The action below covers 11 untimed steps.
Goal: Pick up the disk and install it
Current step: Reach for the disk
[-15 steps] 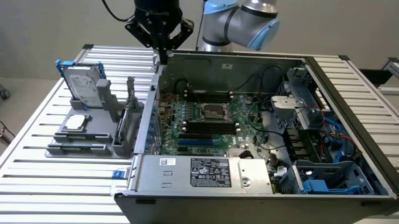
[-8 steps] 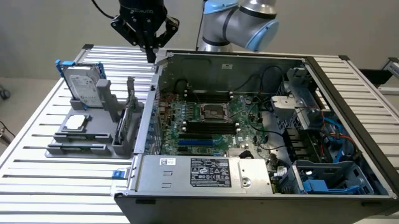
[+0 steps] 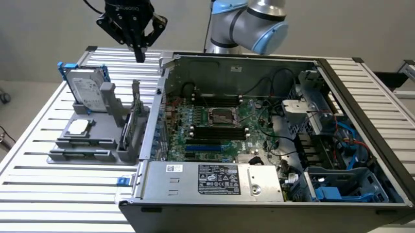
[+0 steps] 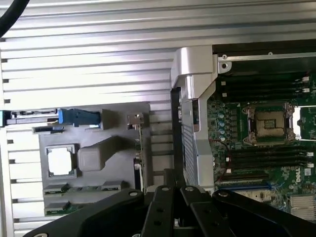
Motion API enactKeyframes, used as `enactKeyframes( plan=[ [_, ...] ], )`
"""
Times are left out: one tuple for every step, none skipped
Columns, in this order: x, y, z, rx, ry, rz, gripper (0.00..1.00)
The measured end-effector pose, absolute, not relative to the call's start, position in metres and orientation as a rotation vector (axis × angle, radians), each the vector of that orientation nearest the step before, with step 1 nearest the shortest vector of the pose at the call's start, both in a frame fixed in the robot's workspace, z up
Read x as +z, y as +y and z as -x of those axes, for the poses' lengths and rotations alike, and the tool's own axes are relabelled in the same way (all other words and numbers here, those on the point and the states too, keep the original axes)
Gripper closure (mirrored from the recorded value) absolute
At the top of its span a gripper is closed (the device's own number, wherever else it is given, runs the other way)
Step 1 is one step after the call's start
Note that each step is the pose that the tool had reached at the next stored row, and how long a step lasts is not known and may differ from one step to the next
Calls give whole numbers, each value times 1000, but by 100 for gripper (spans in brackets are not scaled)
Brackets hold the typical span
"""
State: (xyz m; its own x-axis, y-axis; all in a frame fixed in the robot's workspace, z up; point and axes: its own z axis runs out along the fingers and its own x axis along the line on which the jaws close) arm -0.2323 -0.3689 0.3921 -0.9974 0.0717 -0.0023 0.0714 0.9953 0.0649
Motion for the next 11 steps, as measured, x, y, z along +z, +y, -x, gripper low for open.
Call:
enactKeyframes(
  plan=[
    [392, -367, 237, 97, 3135, -113, 89],
    [392, -365, 241, 93, 3138, -113, 89],
    [392, -364, 245, 89, 3140, -113, 89],
    [392, -362, 249, 85, 3142, -113, 89],
    [392, -360, 253, 81, 3144, -113, 89],
    [392, -359, 258, 77, 3146, -113, 89],
    [392, -357, 262, 73, 3148, -114, 89],
    [392, -355, 266, 69, 3150, -114, 89],
    [392, -353, 270, 65, 3153, -114, 89],
    [392, -352, 274, 61, 3155, -114, 89],
    [392, -350, 278, 57, 3157, -114, 89]
  ],
)
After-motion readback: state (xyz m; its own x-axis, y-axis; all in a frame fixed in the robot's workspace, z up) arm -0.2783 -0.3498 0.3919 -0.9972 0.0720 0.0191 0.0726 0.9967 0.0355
